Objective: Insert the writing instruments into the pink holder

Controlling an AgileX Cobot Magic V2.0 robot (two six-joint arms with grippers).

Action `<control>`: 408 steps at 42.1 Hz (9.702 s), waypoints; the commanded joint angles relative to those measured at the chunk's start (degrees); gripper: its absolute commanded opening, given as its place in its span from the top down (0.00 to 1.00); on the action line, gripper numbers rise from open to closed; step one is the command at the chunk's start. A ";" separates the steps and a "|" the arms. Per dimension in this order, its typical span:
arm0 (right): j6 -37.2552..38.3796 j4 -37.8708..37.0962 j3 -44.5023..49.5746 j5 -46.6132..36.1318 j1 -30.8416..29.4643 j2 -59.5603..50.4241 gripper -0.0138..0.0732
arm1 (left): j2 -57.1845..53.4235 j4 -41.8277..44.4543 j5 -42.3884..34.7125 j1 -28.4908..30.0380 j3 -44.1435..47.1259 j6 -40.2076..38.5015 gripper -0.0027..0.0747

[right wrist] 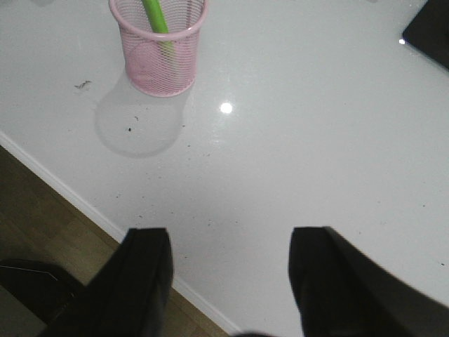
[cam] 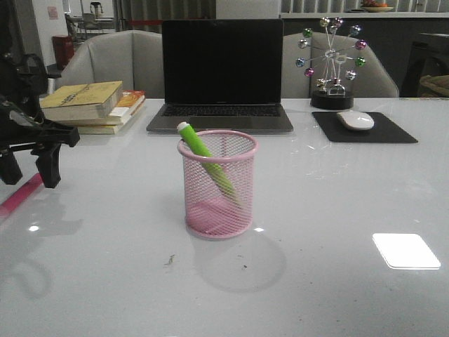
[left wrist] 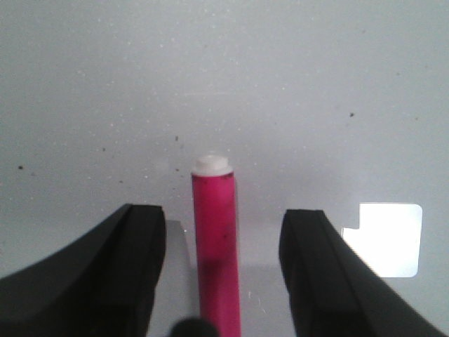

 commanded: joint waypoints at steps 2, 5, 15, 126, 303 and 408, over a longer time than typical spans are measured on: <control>-0.44 -1.08 -1.39 -3.29 -0.24 -0.38 0.28 | -2.15 0.14 -0.18 0.07 -2.00 -1.12 0.43; -0.44 -1.08 -1.39 -3.29 -0.24 -0.38 0.28 | -1.73 0.14 0.24 0.07 -2.00 -1.22 0.44; -0.44 -1.08 -1.39 -3.29 -0.24 -0.38 0.28 | -1.46 0.26 0.42 0.07 -2.00 -1.22 0.68; -0.44 -1.08 -1.39 -3.29 -0.24 -0.38 0.28 | -33.98 -5.59 -64.09 -36.42 32.56 6.83 0.42; -0.32 1.24 -1.39 -2.48 -0.24 -0.38 0.78 | -119.72 -4.28 -46.87 3.80 84.94 0.76 0.85; -0.32 8.16 41.93 -52.20 -31.67 -42.75 0.78 | -119.58 -6.40 -48.05 3.56 84.94 5.09 0.85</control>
